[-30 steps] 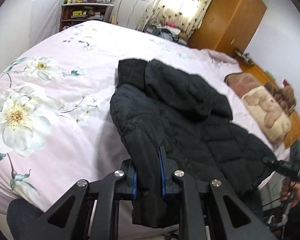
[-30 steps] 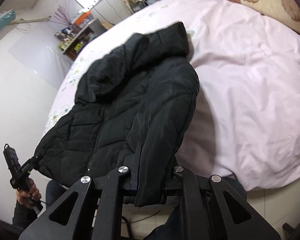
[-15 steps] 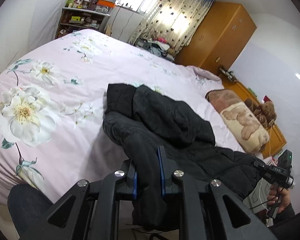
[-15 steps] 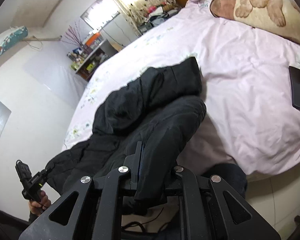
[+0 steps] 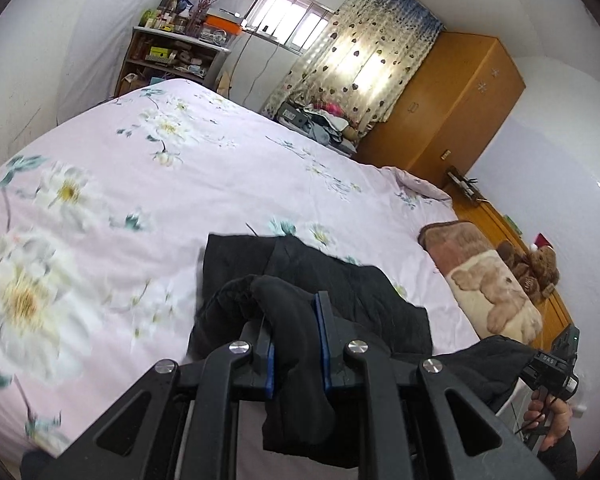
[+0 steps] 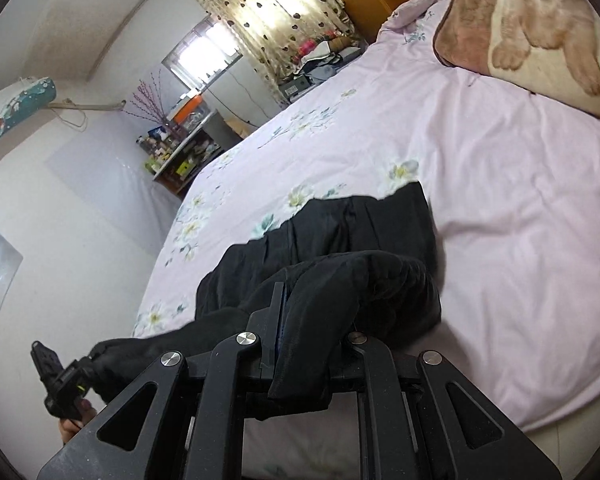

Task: Fold large clothes
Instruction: 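Lift the held hem with both tools and fold it toward the hood, then lower the fold onto the jacket and open both tools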

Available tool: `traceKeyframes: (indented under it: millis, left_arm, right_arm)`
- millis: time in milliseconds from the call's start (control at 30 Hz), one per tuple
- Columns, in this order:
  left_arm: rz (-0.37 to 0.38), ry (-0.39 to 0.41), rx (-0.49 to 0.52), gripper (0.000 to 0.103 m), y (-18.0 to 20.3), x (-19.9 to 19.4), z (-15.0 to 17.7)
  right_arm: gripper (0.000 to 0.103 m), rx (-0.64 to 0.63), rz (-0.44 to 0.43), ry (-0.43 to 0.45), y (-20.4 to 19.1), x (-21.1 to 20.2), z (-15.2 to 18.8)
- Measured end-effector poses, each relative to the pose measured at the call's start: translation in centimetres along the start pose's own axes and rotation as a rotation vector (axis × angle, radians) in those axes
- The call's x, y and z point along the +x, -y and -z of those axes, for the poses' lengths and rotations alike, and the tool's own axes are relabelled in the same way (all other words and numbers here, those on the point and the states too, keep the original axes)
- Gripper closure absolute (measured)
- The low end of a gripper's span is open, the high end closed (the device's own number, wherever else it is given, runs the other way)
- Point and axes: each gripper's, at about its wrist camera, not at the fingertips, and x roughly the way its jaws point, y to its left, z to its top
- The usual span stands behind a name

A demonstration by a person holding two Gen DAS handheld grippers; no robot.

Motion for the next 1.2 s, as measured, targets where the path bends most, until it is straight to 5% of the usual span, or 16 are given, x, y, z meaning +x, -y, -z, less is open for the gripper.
traceKeyframes:
  millis: [367, 733, 867, 1067, 1200]
  left_arm:
    - [-0.102, -0.074, -0.017, 0.086, -1.6, 12.2, -5.5]
    - [-0.182, -0.255, -0.09, 0.08, -5.8, 24.8, -4.9]
    - [-0.149, -0.282, -0.134, 0.078, -5.9, 24.6, -5.7]
    - [-0.034, -0.215, -0.176, 0.05, -5.4, 20.7, -8.0]
    - [-0.063, -0.112, -0.131, 0.037, -4.4, 18.1, -9.7]
  right_arm:
    - [0.087, -0.033, 0.056, -0.038, 0.2, 9.5, -6.5]
    - [0.08, 0.115, 0.118, -0.19, 5.7, 21.0, -8.5]
    - [0.077, 0.163, 0.081, -0.189, 6.2, 20.3, -8.7]
    - [0.044, 0.147, -0.041, -0.124, 4.3, 16.2, -10.0]
    - [0.043, 0.079, -0.009, -0.07, 2.9, 14.6, -10.5]
